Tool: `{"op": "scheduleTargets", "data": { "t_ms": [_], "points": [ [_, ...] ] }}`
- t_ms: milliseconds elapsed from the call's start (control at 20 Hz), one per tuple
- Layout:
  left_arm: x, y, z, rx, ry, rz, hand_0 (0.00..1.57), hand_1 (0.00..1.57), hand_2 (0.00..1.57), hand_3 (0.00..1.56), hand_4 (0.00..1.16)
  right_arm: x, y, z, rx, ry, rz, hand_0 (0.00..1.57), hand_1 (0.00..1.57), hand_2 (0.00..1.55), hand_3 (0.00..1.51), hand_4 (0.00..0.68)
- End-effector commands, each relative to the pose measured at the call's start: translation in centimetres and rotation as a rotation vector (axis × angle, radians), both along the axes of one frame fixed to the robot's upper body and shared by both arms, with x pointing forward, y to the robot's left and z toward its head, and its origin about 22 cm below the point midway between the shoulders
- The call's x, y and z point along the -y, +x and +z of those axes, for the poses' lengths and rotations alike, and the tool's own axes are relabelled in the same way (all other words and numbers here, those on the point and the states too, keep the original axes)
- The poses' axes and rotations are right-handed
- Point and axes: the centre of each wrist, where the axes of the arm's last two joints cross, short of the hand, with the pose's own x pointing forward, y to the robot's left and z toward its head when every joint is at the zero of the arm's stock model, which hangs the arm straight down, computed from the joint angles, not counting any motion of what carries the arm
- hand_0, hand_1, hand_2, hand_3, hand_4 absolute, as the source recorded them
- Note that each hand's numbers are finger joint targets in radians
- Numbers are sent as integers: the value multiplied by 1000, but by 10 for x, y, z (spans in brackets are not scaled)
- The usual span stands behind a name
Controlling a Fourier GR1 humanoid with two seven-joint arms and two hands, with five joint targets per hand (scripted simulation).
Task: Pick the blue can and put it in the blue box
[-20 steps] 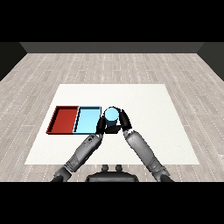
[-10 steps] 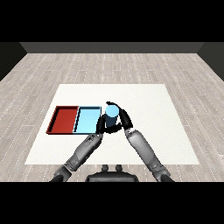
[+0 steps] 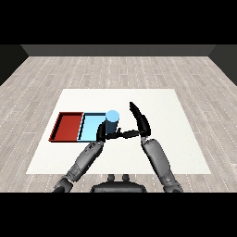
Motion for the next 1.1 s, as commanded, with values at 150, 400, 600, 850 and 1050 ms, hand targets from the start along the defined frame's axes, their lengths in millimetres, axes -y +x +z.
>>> {"op": "scheduleTargets", "data": {
  "t_ms": [150, 400, 600, 850, 1050],
  "points": [
    [-59, 14, 15, -32, 107, 99, 1571, 1571, 1565, 1477, 1122, 38, -3, -28, -29, 84, -81, 0, 0, 0, 0, 0],
    [-94, 28, 1, -104, 198, 185, 1571, 1571, 1571, 1488, 1140, 28, -19, -39, -79, 116, -98, 0, 0, 0, 0, 0],
    [-132, 48, 8, -173, 270, 253, 1571, 1571, 1571, 1496, 1116, 50, -14, -27, -66, 136, -89, 0, 0, 0, 0, 0],
    [-142, 60, 3, -348, 523, 389, 1571, 1571, 1557, 1452, 1026, 64, 0, -35, -78, 167, -129, 0, 0, 0, 0, 0],
    [-158, 67, -14, -479, 753, 424, 582, 582, 503, 302, 908, 53, -4, -58, -105, 175, -161, 0, 0, 0, 0, 0]
  ]
}}
